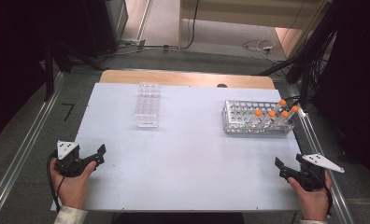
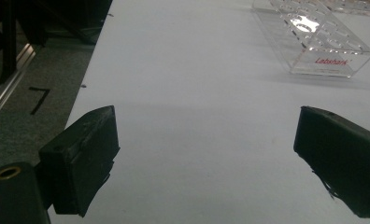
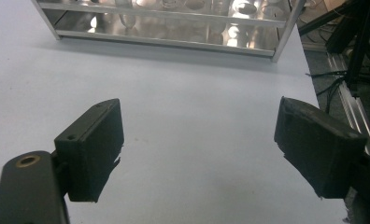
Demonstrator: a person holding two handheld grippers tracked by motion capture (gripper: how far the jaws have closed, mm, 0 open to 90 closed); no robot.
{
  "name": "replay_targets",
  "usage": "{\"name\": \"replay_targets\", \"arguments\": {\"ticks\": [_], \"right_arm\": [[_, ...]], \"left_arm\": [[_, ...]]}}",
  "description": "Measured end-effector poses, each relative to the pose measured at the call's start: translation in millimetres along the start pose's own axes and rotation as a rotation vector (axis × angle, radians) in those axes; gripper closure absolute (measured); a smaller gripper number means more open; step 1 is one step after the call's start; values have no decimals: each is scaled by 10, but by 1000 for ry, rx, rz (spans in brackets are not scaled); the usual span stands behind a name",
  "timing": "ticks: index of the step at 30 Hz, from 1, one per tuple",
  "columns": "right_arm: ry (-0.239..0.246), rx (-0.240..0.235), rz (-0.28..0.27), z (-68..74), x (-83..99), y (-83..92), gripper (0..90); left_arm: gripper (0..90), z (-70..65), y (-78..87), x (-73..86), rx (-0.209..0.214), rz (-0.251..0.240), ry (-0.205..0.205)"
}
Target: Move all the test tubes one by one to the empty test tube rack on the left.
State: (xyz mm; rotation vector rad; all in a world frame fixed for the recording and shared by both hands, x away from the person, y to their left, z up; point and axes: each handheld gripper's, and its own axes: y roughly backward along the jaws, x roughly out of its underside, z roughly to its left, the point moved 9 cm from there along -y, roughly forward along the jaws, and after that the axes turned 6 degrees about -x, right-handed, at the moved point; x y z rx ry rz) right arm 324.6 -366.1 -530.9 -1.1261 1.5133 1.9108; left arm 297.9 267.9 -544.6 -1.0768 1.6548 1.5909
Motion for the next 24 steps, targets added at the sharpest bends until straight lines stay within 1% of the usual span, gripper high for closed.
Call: {"name": "replay_targets", "arguments": {"ticks": [2,3,5,6,8,13,15,17,21,24], "right_arm": [[6,-4,-2,3,-14,-2,146],[16,-13,-5,-8,-60,1,157],[14,-13,-9,-22,-91,8,164],[19,-20,-14,-55,-156,17,166],[22,-15,-14,-88,-210,13,170],[32,-17,-4,-126,-284,-43,174],[31,-18,3,-158,-331,-93,176],[32,-21,8,-166,-343,-111,176],[38,-11,23,-225,-388,-187,177],[36,-11,21,-257,-416,-203,185]], "left_arm": [[63,-3,-4,3,1,2,0],[63,-7,-7,5,3,3,0],[63,-11,-9,8,5,4,-3],[63,-14,-8,6,6,3,-3],[63,-20,-10,3,8,1,-2],[63,-13,-12,0,7,2,1],[63,-11,-14,1,6,3,1],[63,-10,-15,4,6,4,-1],[63,-12,-15,2,5,2,-3],[63,-12,-16,1,4,2,-1]]}}
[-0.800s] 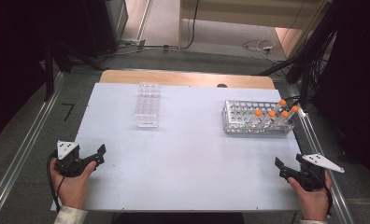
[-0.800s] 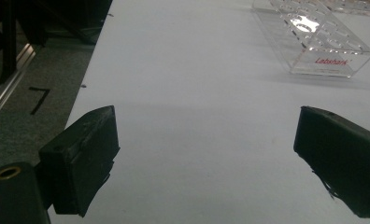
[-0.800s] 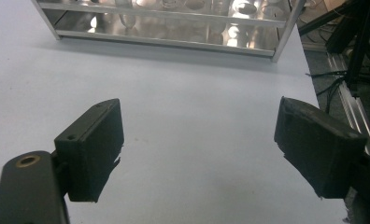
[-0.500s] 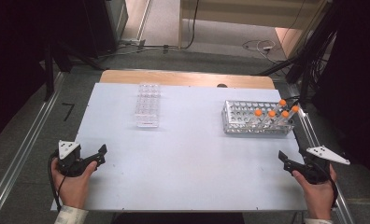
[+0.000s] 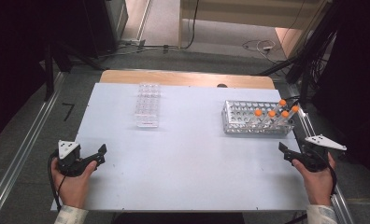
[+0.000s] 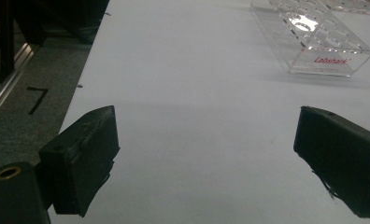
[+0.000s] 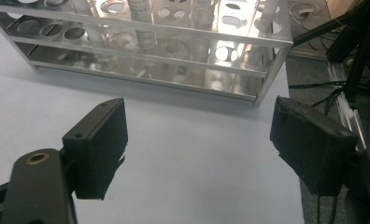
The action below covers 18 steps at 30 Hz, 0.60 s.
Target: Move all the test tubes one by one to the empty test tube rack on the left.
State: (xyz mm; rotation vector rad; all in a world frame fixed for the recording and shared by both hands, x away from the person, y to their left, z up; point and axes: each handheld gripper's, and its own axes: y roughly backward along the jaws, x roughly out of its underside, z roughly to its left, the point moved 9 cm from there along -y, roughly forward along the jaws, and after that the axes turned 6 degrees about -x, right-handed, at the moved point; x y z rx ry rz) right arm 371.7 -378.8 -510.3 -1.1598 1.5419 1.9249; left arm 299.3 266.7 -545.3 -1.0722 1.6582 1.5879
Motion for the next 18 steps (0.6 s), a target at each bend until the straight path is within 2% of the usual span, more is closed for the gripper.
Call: {"name": "replay_targets", "arguments": {"ticks": [8,18], "right_arm": [[13,27,5,-120,-90,-9,210],[-4,68,-9,-313,-338,-87,311]], "left_arm": [[64,-6,-5,0,-1,1,-3],[63,-13,-20,3,1,5,-4]]}}
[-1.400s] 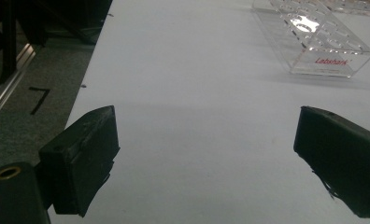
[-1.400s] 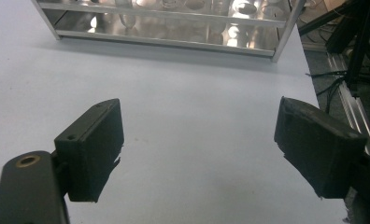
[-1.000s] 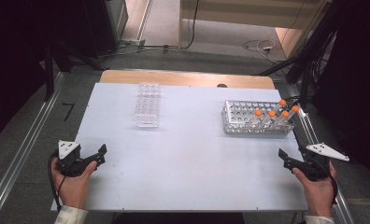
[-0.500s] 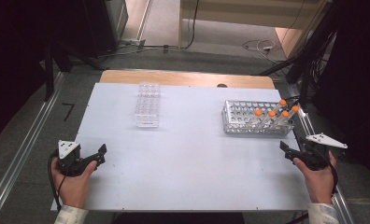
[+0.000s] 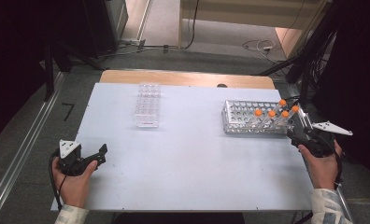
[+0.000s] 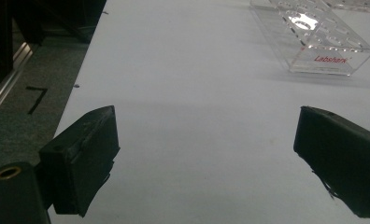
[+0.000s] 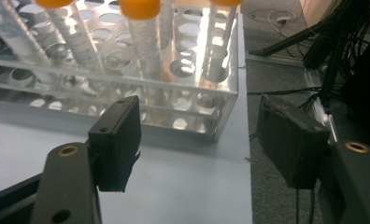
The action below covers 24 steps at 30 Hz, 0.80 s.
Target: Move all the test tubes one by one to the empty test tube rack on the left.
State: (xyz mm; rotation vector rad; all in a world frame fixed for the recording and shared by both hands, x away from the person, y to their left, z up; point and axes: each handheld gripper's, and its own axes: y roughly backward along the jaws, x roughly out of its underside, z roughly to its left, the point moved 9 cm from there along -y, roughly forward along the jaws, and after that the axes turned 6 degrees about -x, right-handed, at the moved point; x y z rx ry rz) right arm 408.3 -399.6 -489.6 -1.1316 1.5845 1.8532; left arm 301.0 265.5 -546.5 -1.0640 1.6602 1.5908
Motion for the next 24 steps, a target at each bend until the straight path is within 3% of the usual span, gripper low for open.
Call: {"name": "replay_targets", "arguments": {"ticks": [5,11,24], "right_arm": [[8,17,3,-66,-106,-68,335],[-19,23,0,-159,-258,-227,423],[-31,17,7,-199,-368,-461,577]], "left_arm": [[64,1,-5,-2,0,-2,4],[64,2,-7,2,-1,1,0],[65,10,-16,9,1,7,-1]]}}
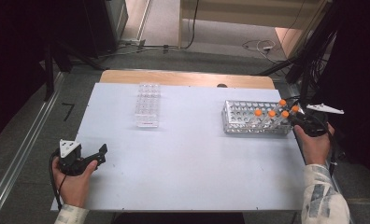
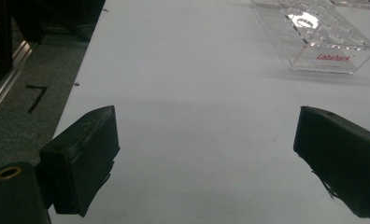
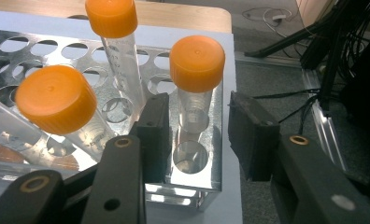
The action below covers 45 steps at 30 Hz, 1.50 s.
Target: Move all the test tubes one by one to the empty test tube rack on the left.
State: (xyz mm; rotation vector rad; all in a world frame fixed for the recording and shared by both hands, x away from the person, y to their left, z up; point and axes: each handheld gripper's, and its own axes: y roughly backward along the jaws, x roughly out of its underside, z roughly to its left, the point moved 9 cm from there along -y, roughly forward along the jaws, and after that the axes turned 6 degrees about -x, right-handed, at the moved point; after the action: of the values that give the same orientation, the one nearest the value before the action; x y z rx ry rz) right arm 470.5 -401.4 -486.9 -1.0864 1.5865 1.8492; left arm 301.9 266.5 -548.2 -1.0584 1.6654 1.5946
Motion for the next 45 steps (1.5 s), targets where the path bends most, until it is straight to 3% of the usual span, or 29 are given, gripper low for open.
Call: {"name": "replay_targets", "arguments": {"ticks": [12,20,33,36,45], "right_arm": [[-2,-20,-17,14,-14,-92,712],[-6,-21,-24,4,-24,-79,721],[-2,-26,-76,-5,-148,65,724],[11,-21,-98,23,-259,160,725],[24,-8,-135,20,-371,401,725]], "left_arm": [[65,2,-2,2,-1,1,-1],[65,-2,-5,4,-3,1,-1],[65,-6,-9,7,-2,3,-2],[65,-6,-7,5,-3,1,-1],[65,-24,-1,7,5,3,-7]]}}
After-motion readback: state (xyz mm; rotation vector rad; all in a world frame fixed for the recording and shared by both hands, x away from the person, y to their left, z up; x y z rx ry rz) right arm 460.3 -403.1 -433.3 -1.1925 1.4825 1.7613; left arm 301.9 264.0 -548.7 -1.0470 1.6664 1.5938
